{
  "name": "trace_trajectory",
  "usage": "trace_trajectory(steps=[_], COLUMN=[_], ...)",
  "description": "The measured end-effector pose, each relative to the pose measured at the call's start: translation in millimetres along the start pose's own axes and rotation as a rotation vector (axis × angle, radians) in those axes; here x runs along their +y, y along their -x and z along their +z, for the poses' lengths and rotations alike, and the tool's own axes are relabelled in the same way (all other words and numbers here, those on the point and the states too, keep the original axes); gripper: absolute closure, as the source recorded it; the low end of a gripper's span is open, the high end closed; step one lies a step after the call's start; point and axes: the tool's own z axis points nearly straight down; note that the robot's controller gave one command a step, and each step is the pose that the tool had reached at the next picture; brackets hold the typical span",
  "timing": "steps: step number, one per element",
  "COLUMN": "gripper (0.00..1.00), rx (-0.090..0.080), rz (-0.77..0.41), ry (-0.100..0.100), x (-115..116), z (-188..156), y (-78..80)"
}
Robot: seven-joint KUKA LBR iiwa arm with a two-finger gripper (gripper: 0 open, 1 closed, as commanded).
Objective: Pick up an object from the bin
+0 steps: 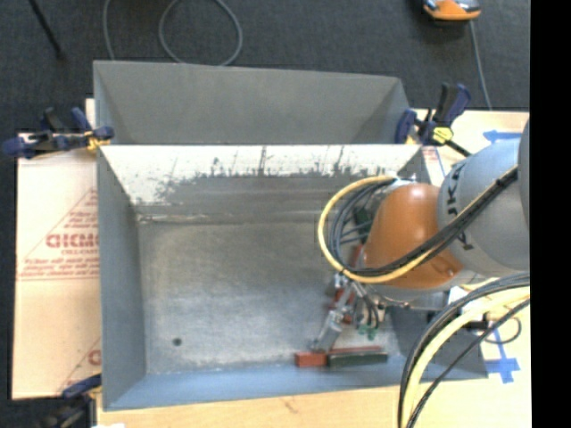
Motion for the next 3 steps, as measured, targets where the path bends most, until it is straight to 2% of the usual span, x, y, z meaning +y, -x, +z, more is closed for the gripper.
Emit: trace_trajectory(steps=[1, 2, 3], gripper=[0.00, 0.00, 1.00], rx=[0.011, 0.004, -0.007], rz=[-0.015, 0.017, 0.026], ry=[0.008, 0.002, 0.004], x=[-32.1, -61.4, -63.4], z=[5.1, 4.5, 1.2], y=[70.5, 72.9, 77.1])
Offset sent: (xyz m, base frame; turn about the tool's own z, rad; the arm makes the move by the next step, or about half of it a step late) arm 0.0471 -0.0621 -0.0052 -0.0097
